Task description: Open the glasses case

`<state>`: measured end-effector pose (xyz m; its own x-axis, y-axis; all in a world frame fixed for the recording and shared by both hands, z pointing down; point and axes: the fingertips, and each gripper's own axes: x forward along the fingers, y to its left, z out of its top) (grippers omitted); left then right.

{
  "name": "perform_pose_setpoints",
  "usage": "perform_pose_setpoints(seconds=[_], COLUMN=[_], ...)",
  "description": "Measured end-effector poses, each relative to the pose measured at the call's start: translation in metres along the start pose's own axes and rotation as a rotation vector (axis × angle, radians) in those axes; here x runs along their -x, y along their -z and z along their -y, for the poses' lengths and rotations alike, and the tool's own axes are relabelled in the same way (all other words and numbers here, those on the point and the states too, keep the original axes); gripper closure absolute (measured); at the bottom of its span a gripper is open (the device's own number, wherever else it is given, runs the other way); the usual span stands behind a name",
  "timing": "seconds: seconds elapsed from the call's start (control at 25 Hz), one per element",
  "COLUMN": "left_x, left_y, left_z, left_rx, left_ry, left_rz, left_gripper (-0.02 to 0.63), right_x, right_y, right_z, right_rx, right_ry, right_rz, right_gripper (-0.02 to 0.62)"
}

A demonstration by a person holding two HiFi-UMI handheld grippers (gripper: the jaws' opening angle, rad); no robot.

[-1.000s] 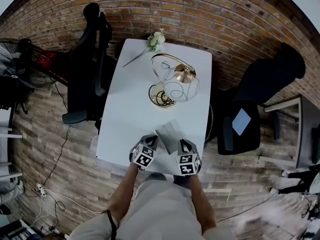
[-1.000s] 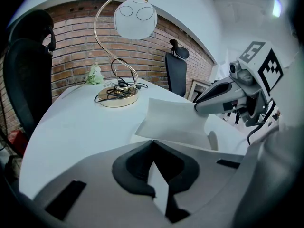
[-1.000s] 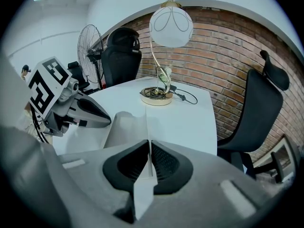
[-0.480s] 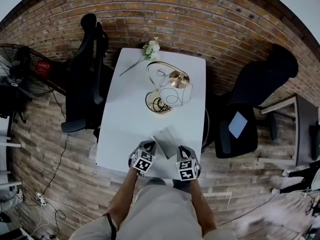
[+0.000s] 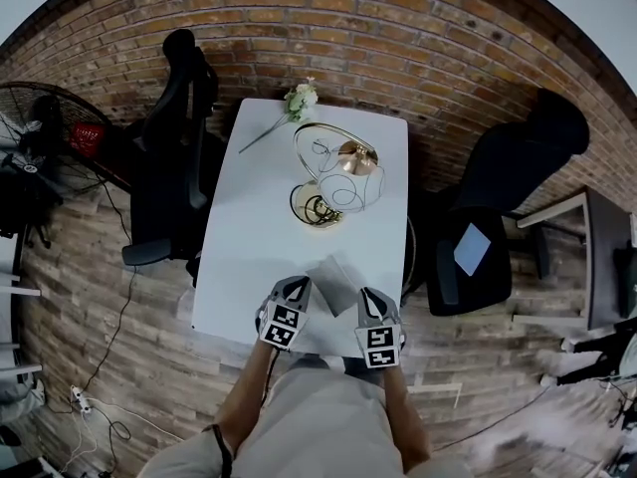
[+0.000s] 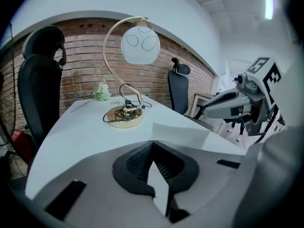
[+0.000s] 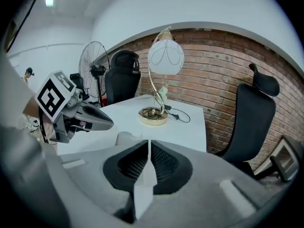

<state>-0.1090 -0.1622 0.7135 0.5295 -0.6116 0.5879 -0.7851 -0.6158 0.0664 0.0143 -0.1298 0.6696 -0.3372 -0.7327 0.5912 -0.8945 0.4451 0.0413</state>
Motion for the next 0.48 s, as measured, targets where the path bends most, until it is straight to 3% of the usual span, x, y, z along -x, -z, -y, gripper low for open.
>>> perform_pose_setpoints(seconds=[0.24, 0.48], left_x=[0.031, 0.055], left_y=[-0.053, -0.092], left_z=[-0.002, -0.002], left_rx=[0.0, -0.024], left_ry=[-0.011, -0.012], left_rz=[0.157, 0.27], left_gripper=[0.604, 0.604], right_x=[0.02, 0.039], right_y=[-0.049, -0.076], right_z=[0.009, 0.003], right_rx=[-0.021, -0.031], right_ry=[0.037, 0.051], right_rz=[0.146, 0.222], right_gripper=[0.588, 0.589])
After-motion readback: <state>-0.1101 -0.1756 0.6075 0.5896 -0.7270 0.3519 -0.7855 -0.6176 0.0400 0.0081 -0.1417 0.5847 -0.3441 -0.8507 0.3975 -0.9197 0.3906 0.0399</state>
